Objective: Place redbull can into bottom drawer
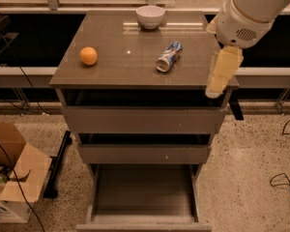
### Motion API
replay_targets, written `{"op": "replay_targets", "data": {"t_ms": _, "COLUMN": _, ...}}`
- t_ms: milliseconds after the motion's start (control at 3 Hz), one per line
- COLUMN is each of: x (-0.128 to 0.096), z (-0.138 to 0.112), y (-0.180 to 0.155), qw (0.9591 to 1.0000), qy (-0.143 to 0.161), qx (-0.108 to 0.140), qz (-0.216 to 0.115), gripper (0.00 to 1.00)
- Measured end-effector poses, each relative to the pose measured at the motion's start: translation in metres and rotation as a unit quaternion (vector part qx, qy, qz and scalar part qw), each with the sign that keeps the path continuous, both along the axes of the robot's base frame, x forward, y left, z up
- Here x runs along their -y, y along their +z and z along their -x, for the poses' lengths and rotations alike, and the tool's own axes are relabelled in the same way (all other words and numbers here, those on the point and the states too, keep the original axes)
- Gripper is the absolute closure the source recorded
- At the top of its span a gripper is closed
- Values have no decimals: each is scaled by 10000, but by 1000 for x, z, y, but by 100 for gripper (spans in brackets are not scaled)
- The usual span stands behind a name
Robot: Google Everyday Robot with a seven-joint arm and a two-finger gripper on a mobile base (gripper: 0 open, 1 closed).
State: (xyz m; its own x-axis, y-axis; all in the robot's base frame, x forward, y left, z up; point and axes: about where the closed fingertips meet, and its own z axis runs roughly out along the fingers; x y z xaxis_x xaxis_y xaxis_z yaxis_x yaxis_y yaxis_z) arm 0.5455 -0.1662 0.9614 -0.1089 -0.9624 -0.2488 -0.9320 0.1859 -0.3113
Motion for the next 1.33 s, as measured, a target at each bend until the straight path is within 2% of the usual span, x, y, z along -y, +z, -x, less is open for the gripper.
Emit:
{"op": "replay_targets", "data": {"t_ms": 333, "x": -1, "z": -42, "y": -19, "qw": 9997, "qy": -71, "qx": -183, "qz": -176, "gripper": 0}}
{"op": "replay_targets", "data": {"t_ms": 667, "x": 1, "z": -77, "y": -35, "qw": 9981, "qy": -172, "qx": -325, "qz": -499, "gripper": 0}}
{"op": "replay_targets", "data": {"t_ms": 1000, "x": 2, "z": -86, "y": -37, "qw": 9977, "qy": -194, "qx": -311, "qz": -570, "gripper": 0}}
{"op": "replay_targets", "data": {"t_ms": 1333, "x": 2, "z": -94, "y": -52, "qw": 9961, "qy": -536, "qx": -443, "qz": -545, "gripper": 0}}
